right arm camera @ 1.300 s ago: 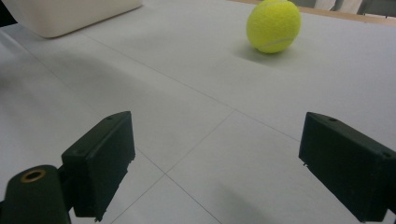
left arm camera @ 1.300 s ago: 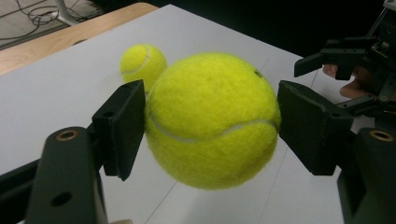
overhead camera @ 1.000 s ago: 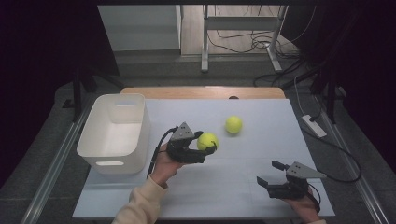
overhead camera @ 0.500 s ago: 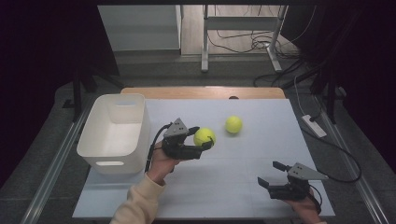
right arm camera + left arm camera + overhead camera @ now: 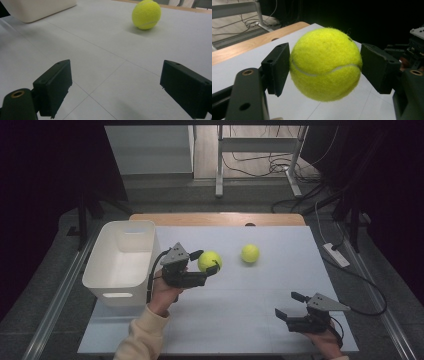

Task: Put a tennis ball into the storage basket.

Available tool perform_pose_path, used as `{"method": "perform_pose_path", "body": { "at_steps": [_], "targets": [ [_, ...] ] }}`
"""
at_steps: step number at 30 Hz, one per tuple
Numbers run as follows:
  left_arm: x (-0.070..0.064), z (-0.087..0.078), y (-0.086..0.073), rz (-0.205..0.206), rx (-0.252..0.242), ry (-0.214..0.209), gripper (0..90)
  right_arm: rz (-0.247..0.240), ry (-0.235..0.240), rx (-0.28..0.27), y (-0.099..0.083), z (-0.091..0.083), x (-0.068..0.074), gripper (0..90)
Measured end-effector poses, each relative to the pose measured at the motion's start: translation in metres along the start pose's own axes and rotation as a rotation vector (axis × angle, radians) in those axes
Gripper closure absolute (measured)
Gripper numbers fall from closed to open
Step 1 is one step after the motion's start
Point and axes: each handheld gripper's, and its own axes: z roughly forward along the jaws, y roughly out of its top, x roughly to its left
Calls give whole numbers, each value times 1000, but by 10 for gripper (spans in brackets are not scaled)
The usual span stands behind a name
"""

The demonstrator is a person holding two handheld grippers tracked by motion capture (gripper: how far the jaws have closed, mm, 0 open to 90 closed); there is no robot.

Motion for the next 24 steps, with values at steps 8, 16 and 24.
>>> {"method": "perform_pose_path", "body": {
  "at_steps": [8, 16, 24],
  "targets": [
    [3, -7, 2, -3, -18, 10, 277, 0, -5, -2, -1, -1, -1, 103],
    [4, -14, 4, 6, -31, 17, 277, -4, -6, 5, -1, -1, -1, 103],
    [10, -26, 7, 0, -61, 31, 277, -4, -9, 4, -1, -1, -2, 103]
  ]
}}
